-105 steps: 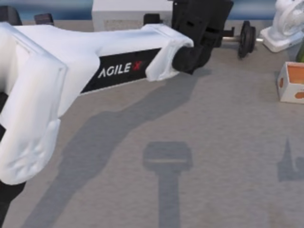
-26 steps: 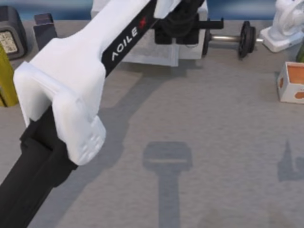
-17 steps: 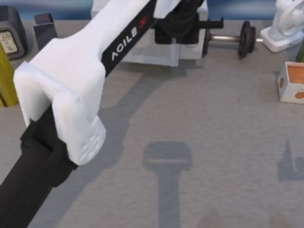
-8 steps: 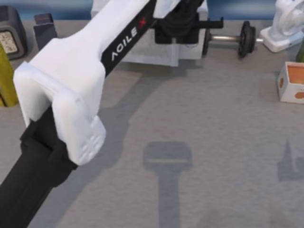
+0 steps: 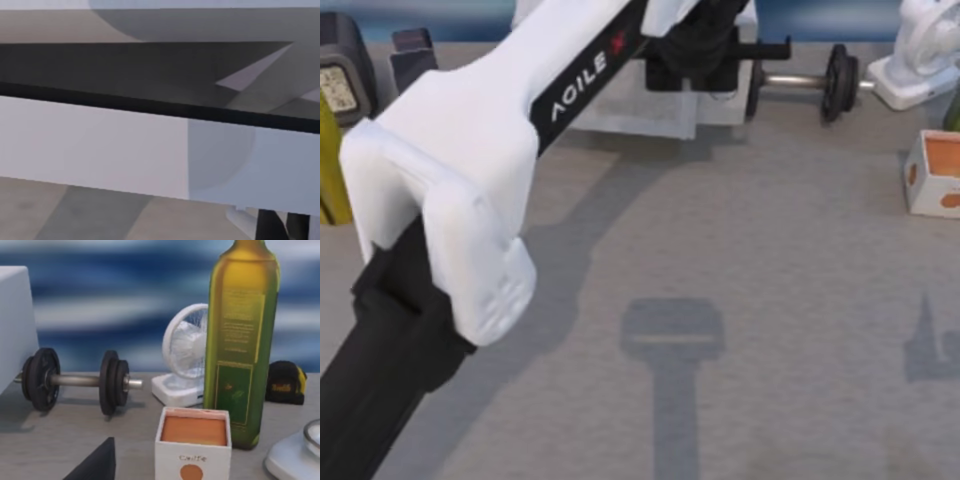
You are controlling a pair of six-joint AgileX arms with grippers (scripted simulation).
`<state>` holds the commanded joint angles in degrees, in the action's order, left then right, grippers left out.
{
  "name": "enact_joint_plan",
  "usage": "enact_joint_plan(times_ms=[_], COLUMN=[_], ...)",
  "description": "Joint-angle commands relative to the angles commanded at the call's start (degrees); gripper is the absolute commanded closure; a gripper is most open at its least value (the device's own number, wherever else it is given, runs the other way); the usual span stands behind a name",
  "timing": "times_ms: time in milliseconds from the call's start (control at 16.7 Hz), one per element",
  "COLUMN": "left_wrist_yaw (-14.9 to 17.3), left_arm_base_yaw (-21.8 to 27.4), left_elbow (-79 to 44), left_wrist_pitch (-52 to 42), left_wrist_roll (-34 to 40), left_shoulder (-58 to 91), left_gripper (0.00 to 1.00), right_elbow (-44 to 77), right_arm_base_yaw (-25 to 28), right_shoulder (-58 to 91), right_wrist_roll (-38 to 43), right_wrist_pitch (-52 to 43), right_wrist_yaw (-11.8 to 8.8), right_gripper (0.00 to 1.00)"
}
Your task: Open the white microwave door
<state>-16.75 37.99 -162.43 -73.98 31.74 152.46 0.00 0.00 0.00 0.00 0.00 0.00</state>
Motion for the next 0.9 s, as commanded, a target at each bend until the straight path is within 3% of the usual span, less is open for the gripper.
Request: enact_joint_plan(times_ms=[480,900], left_wrist_yaw=[1.9,2.2], left_arm_base_yaw=[-0.6,-0.6], left_elbow=[25.6,28.3], left_wrist_pitch=[12.5,14.4], left_wrist_roll=[-4.5,-5.1], left_shoulder=[-13.0,-14.9], left_gripper=[1.0,1.0], right_elbow=[0.0,0.0], right_arm_base_yaw=[0.0,0.0], right_shoulder=[0.0,0.0], right_wrist_roll=[0.0,0.0], right_wrist_pitch=[0.0,0.0], right_wrist_yaw=[0.0,0.0], right_gripper=[0.0,0.0])
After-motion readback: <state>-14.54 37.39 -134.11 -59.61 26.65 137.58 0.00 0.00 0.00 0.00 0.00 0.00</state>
